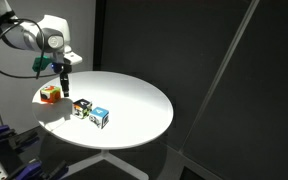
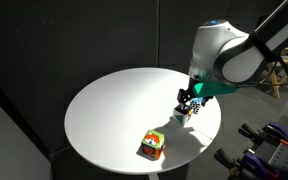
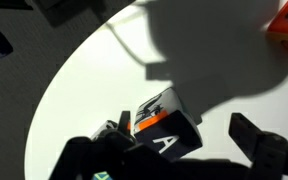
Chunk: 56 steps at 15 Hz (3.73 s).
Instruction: Move the box in the middle to the right
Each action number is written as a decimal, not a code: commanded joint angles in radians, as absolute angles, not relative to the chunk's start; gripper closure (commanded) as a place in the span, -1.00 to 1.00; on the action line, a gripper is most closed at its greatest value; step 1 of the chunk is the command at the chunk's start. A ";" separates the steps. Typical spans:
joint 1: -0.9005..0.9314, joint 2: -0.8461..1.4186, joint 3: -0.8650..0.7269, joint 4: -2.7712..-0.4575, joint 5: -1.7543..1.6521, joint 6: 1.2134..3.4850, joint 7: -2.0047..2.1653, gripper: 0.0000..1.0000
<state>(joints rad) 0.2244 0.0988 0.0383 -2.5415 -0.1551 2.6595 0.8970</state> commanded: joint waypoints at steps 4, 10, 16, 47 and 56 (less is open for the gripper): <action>0.199 0.041 0.067 -2.555 -0.226 2.634 0.638 -1.00; 0.203 0.076 0.071 -2.542 -0.206 2.656 0.663 -1.00; 0.205 0.059 0.076 -2.563 -0.211 2.684 0.648 -1.00; 0.197 -0.488 0.181 -2.697 0.112 2.371 0.249 -1.00; 0.212 -0.659 0.145 -2.704 0.113 2.224 0.141 -1.00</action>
